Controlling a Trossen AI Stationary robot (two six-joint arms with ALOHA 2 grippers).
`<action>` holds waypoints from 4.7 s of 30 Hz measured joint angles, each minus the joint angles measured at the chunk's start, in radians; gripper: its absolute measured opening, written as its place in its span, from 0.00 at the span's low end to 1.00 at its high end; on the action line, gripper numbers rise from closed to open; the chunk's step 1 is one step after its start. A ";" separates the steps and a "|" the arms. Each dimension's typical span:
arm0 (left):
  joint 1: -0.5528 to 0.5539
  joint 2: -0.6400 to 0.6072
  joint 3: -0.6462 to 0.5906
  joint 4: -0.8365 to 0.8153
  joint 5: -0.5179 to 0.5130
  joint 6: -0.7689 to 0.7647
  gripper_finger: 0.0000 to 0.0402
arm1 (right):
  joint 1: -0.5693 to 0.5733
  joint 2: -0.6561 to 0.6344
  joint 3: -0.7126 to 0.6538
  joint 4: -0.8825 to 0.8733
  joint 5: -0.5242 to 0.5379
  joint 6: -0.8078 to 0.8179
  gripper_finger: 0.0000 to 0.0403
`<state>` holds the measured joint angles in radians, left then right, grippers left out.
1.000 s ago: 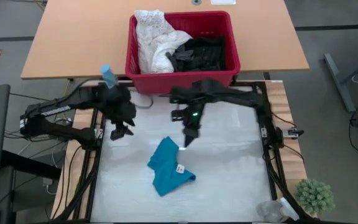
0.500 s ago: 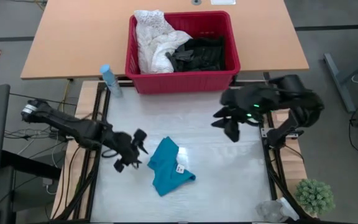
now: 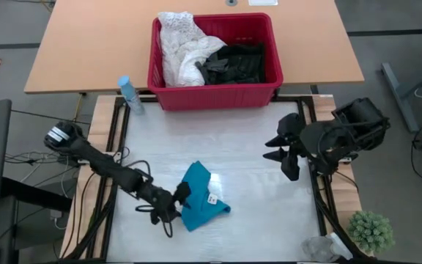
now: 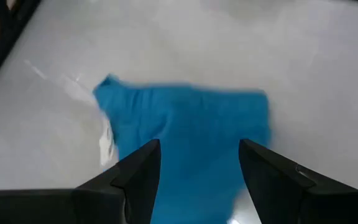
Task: Fold laundry
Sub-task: Fold the blue shorts
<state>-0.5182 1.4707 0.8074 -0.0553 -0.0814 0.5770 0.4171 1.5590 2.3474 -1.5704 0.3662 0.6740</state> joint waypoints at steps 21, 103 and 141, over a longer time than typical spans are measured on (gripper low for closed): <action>-0.209 0.205 0.023 0.128 -0.208 -0.092 0.52 | 0.077 0.081 0.000 0.000 0.029 0.033 0.49; 0.021 0.393 0.428 -0.503 -0.432 -0.493 0.02 | 0.055 0.278 -1.461 1.466 0.389 0.451 0.65; 0.100 0.089 0.427 -0.564 -0.410 -0.877 0.00 | 0.043 0.146 -1.076 1.168 0.018 0.326 0.08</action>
<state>-0.4187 1.5592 1.2343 -0.6189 -0.4915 -0.3005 0.4603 1.7054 1.2711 -0.4021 0.3839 0.9997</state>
